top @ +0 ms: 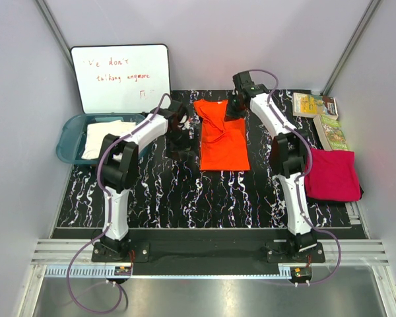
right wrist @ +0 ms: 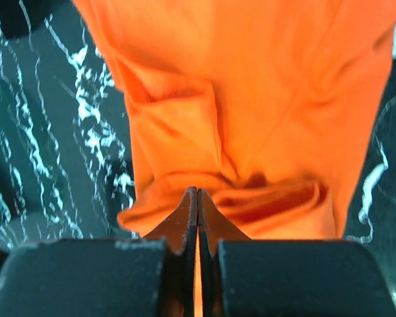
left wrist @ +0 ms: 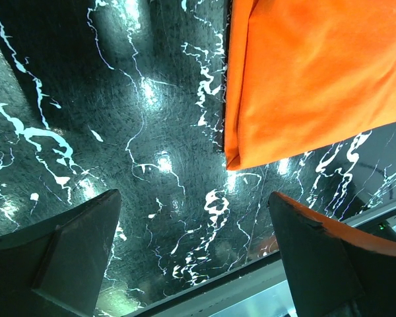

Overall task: Fold and stack the t-shirts
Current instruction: Fold the folded rectangular tshirt in 1/3 of the way

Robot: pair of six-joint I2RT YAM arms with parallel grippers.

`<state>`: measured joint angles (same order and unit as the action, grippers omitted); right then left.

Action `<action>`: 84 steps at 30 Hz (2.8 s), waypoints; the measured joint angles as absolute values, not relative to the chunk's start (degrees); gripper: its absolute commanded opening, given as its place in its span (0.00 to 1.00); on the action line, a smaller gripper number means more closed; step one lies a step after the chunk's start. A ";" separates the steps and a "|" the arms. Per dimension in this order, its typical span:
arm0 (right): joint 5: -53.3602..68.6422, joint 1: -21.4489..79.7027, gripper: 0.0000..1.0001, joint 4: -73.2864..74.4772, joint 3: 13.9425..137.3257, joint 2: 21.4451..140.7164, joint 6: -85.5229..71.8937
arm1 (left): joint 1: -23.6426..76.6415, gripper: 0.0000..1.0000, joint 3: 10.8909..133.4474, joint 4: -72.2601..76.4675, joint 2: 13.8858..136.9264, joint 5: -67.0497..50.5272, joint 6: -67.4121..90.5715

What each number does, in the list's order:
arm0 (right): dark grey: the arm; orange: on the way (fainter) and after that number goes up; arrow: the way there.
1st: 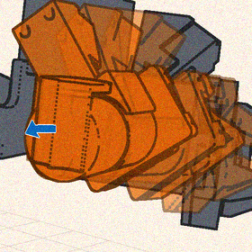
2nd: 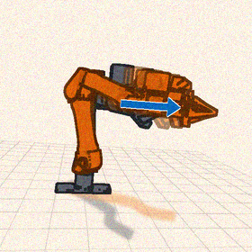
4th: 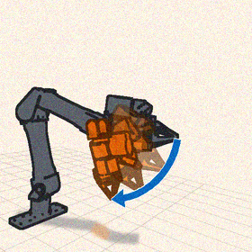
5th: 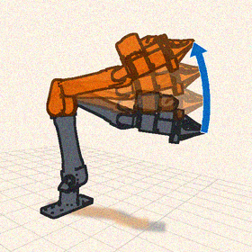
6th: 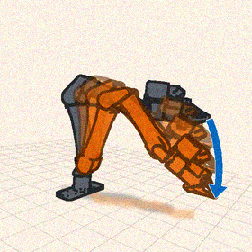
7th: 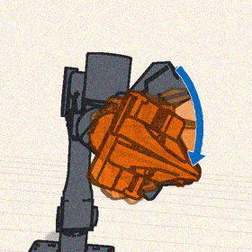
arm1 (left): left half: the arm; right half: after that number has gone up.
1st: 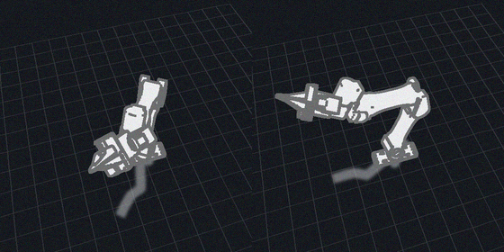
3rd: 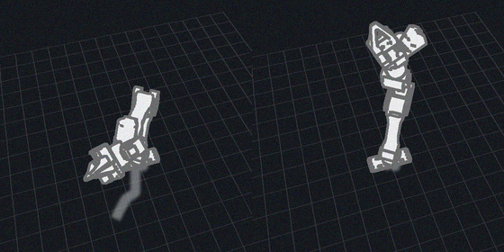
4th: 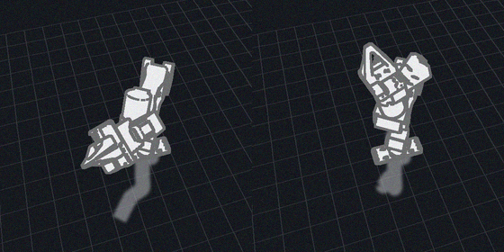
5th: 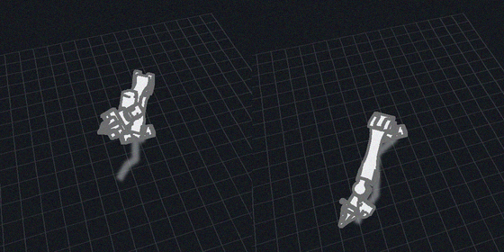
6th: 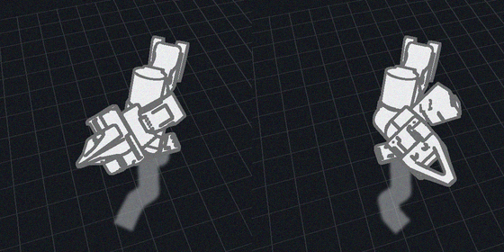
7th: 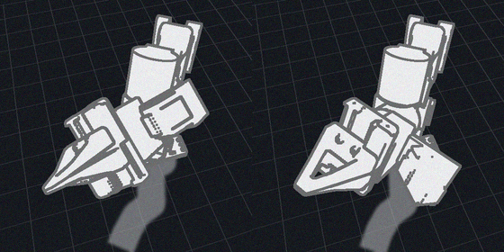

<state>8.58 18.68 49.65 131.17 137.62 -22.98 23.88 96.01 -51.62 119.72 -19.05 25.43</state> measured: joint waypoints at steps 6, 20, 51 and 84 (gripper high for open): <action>8.01 18.68 0.00 49.65 133.82 143.11 -23.20 | 23.88 0.99 96.01 -52.01 119.72 -19.05 25.26; 13.96 18.70 0.00 50.33 117.47 125.40 -22.79 | 23.88 0.00 112.92 -52.75 125.95 -17.80 22.65; 28.08 23.38 0.00 50.78 104.14 130.47 -22.35 | 26.33 0.00 127.15 -44.42 142.39 -22.46 36.14; 24.64 23.38 0.00 52.49 100.27 130.23 -18.00 | 20.29 0.00 128.33 -38.63 146.02 -17.32 41.85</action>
